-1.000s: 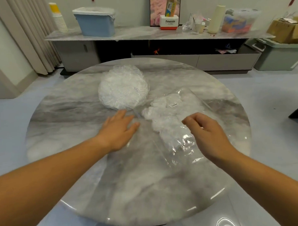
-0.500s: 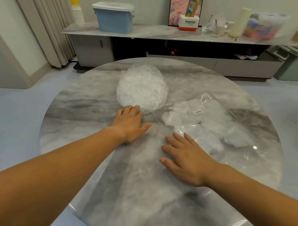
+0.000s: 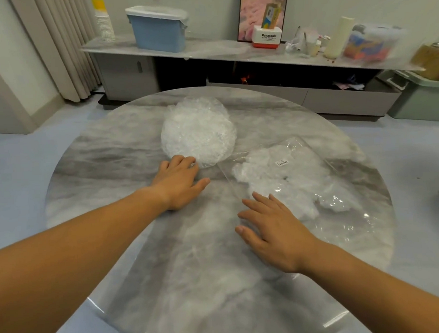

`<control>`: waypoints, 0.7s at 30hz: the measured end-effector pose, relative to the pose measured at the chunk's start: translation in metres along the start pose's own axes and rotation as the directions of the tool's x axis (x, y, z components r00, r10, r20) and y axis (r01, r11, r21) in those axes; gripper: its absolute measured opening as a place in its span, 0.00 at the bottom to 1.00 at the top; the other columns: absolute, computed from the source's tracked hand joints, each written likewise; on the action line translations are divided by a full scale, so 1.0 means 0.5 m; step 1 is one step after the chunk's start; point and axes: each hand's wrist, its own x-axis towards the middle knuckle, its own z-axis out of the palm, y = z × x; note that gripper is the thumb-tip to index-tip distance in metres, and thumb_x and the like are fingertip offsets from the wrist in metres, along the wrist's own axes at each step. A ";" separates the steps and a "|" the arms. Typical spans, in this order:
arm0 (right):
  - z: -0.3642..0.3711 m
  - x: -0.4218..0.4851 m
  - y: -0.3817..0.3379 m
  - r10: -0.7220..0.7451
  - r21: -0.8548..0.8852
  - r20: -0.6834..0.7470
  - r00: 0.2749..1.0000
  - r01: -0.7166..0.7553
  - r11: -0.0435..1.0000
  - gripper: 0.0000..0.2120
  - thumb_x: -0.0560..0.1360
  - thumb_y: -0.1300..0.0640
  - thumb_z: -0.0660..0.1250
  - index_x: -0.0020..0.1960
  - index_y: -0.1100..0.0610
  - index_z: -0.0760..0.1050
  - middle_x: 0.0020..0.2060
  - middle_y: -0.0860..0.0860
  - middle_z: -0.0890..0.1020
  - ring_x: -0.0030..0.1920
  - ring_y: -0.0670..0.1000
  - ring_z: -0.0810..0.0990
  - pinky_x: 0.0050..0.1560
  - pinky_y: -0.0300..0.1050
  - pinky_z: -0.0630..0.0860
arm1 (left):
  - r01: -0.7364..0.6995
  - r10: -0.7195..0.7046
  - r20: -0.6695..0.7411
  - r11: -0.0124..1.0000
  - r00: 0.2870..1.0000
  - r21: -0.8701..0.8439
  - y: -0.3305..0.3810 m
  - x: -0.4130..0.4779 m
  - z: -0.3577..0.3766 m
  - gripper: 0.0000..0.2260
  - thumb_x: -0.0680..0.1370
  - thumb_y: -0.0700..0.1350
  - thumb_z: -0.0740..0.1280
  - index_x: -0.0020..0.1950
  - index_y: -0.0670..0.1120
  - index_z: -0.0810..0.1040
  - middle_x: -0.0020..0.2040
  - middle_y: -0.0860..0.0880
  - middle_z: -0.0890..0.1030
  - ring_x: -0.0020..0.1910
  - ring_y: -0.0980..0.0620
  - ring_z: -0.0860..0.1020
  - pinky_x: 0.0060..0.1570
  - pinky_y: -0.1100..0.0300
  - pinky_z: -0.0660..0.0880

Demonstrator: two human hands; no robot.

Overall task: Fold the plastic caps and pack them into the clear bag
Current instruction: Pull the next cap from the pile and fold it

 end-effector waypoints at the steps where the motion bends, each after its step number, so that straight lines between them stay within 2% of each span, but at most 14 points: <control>1: 0.000 -0.003 0.002 0.011 0.013 -0.005 1.000 -0.011 1.000 0.42 0.73 0.29 0.36 0.74 0.47 0.69 0.80 0.47 0.62 0.82 0.48 0.47 0.80 0.46 0.39 | 0.005 -0.005 0.011 1.000 1.000 0.003 -0.001 -0.001 0.000 0.26 0.82 0.65 0.48 0.67 0.51 0.74 0.82 0.50 0.52 0.78 0.47 0.49 0.73 0.48 0.52; 3: -0.001 -0.010 0.006 0.022 0.035 -0.009 1.000 -0.022 0.999 0.41 0.73 0.29 0.37 0.74 0.47 0.70 0.79 0.46 0.63 0.81 0.47 0.48 0.81 0.47 0.42 | 0.055 -0.054 0.062 0.998 0.997 -0.020 -0.006 -0.001 0.000 0.26 0.82 0.66 0.47 0.65 0.53 0.76 0.83 0.50 0.44 0.80 0.47 0.44 0.75 0.46 0.49; 4: -0.002 -0.014 0.006 0.021 0.042 -0.009 1.000 -0.021 0.999 0.41 0.73 0.29 0.37 0.74 0.47 0.70 0.79 0.46 0.63 0.81 0.47 0.49 0.81 0.47 0.43 | 0.086 -0.082 0.099 0.996 0.992 -0.031 -0.011 -0.002 0.001 0.27 0.82 0.66 0.46 0.66 0.53 0.76 0.83 0.50 0.44 0.80 0.47 0.44 0.75 0.46 0.48; 7: -0.002 -0.025 0.008 0.005 0.057 -0.017 1.000 -0.004 0.998 0.41 0.73 0.30 0.38 0.73 0.47 0.71 0.78 0.46 0.65 0.81 0.47 0.50 0.80 0.44 0.42 | 0.092 -0.090 0.128 0.996 0.988 -0.008 -0.020 -0.003 0.008 0.30 0.81 0.66 0.45 0.72 0.50 0.70 0.81 0.50 0.55 0.78 0.48 0.52 0.73 0.48 0.52; 10: -0.005 -0.024 0.011 -0.003 0.060 -0.031 1.000 0.005 0.998 0.40 0.74 0.30 0.38 0.72 0.48 0.73 0.77 0.45 0.67 0.81 0.47 0.53 0.81 0.45 0.43 | 0.041 -0.043 0.075 0.999 0.996 0.026 -0.015 -0.010 0.010 0.29 0.82 0.65 0.47 0.71 0.48 0.70 0.75 0.51 0.64 0.74 0.49 0.58 0.69 0.51 0.56; 13: -0.012 -0.011 0.008 -0.003 0.083 -0.078 0.997 0.010 0.997 0.38 0.75 0.30 0.40 0.69 0.49 0.75 0.74 0.46 0.71 0.80 0.49 0.58 0.80 0.49 0.49 | -0.021 0.018 0.046 0.997 0.999 0.076 -0.002 -0.027 -0.006 0.28 0.82 0.64 0.48 0.72 0.47 0.69 0.75 0.50 0.64 0.73 0.49 0.58 0.69 0.52 0.56; 16: -0.018 0.004 -0.010 -0.044 0.080 -0.157 0.987 0.057 0.995 0.35 0.77 0.32 0.44 0.66 0.50 0.78 0.71 0.48 0.75 0.76 0.51 0.65 0.77 0.50 0.58 | -0.068 0.066 0.027 0.994 0.997 0.089 0.006 -0.069 -0.034 0.32 0.81 0.65 0.45 0.77 0.47 0.65 0.77 0.50 0.63 0.75 0.49 0.58 0.70 0.52 0.56; 19: -0.025 0.006 -0.034 -0.068 0.098 -0.207 0.976 0.090 0.991 0.33 0.77 0.33 0.45 0.65 0.49 0.79 0.74 0.47 0.71 0.77 0.48 0.62 0.75 0.48 0.59 | -0.148 0.143 0.068 0.985 0.987 0.084 0.019 -0.145 -0.062 0.41 0.73 0.70 0.37 0.73 0.50 0.70 0.73 0.53 0.66 0.72 0.51 0.60 0.68 0.54 0.56; 21: -0.024 -0.001 -0.053 -0.123 0.095 -0.180 0.976 0.142 0.985 0.32 0.77 0.32 0.46 0.64 0.46 0.80 0.78 0.46 0.65 0.79 0.47 0.55 0.77 0.48 0.56 | -0.213 0.201 0.122 0.972 0.972 0.101 0.028 -0.211 -0.061 0.37 0.75 0.69 0.39 0.69 0.51 0.73 0.70 0.54 0.69 0.70 0.53 0.62 0.68 0.56 0.57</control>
